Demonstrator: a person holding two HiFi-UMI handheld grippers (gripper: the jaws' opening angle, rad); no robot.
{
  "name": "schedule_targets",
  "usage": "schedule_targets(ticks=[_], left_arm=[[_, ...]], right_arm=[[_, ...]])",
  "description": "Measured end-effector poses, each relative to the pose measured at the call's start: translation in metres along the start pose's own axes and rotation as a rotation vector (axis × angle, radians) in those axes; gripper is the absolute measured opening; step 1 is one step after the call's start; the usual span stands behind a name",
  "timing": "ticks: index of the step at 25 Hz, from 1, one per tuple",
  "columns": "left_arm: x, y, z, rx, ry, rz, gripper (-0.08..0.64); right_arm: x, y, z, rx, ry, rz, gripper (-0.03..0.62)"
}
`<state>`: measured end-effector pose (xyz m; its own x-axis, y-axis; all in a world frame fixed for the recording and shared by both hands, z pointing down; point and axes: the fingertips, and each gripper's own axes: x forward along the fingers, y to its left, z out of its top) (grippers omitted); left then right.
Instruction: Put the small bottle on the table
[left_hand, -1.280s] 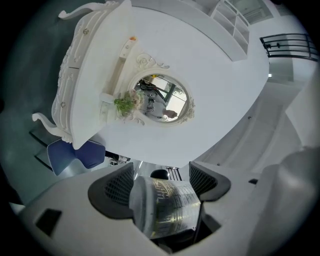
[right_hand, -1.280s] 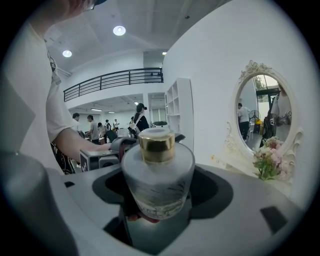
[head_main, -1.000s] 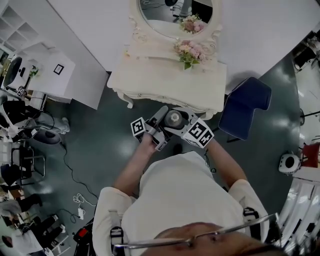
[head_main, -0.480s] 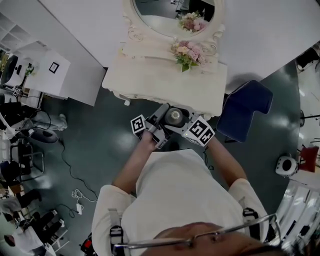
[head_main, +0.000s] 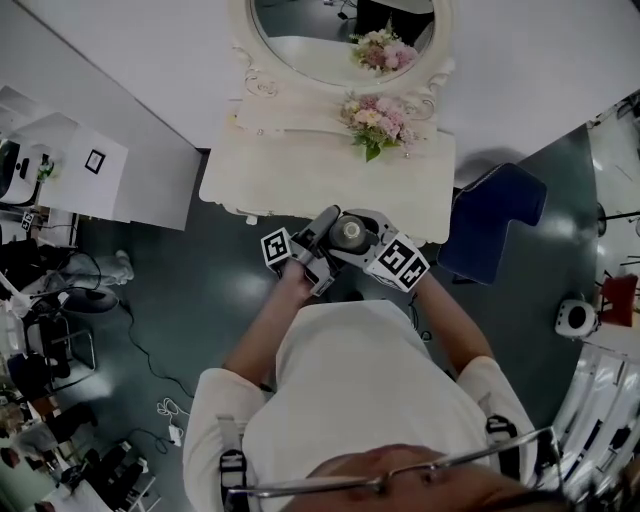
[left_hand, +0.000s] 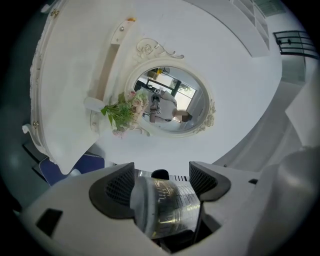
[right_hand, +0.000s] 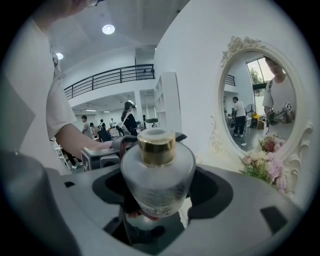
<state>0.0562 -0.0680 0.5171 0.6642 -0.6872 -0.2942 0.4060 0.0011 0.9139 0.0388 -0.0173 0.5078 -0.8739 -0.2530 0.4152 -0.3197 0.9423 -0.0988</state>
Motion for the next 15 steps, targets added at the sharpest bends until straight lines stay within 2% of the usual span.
schedule_targets(ticks=[15], left_arm=[[0.024, 0.009, 0.093, -0.098, 0.131, 0.076, 0.342]], right_arm=[[0.075, -0.070, 0.012, 0.105, 0.043, -0.114, 0.344]])
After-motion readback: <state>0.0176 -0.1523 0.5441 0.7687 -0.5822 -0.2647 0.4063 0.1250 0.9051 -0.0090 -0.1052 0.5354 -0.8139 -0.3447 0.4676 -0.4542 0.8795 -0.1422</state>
